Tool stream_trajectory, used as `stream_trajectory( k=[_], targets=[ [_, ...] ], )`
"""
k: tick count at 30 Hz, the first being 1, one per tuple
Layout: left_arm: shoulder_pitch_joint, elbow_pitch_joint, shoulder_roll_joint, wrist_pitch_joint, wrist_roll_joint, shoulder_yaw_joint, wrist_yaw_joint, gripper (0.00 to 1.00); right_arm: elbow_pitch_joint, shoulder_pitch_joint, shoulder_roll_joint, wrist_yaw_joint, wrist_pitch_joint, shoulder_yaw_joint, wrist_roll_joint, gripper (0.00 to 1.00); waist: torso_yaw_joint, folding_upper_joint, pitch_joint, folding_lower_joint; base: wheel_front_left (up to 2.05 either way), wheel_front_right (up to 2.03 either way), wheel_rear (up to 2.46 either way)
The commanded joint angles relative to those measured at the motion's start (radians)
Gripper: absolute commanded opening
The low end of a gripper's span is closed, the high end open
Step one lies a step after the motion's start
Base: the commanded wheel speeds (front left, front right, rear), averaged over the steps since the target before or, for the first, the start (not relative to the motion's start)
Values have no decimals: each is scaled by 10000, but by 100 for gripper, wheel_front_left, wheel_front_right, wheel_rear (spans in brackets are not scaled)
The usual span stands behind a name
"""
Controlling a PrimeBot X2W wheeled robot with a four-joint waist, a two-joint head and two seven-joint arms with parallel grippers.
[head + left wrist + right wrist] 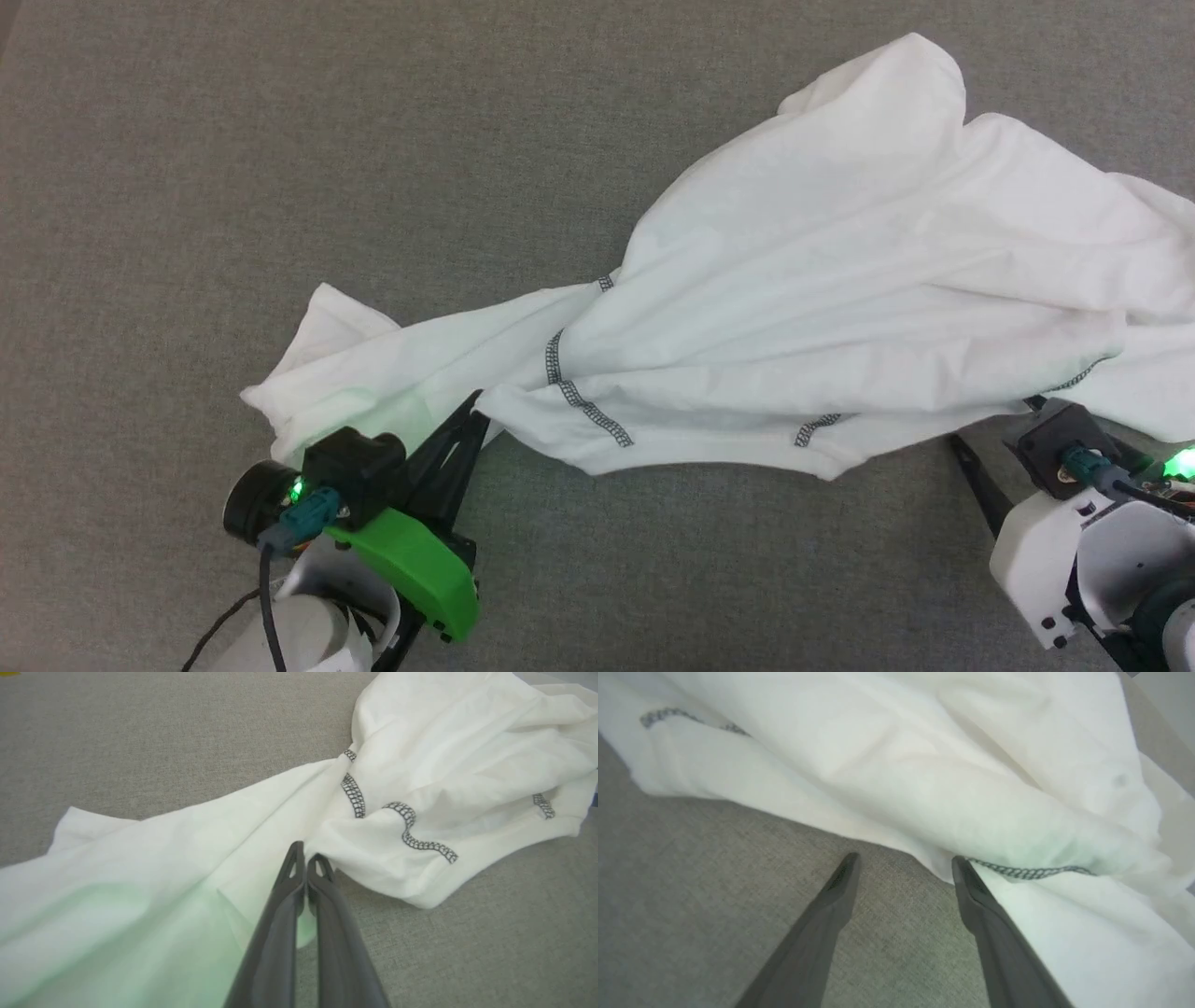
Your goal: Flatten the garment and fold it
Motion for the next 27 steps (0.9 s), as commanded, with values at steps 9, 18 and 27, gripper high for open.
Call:
stream_trajectory(
  k=[9,18,27],
  targets=[
    [-323,109,-115,-96,-130,-94,-64,0,794,-853,-141,-15,-114,443,-33,0,129,0,424,0,0,0,0],
    [-412,245,-187,-250,-212,-106,-124,0,658,-865,160,-15,-283,148,24,0,70,0,263,0,0,0,0],
    [-129,-614,-148,-868,-872,462,-221,0,-421,-701,1020,-15,-978,-560,9,0,-369,0,-613,0,0,0,0]
  ],
)
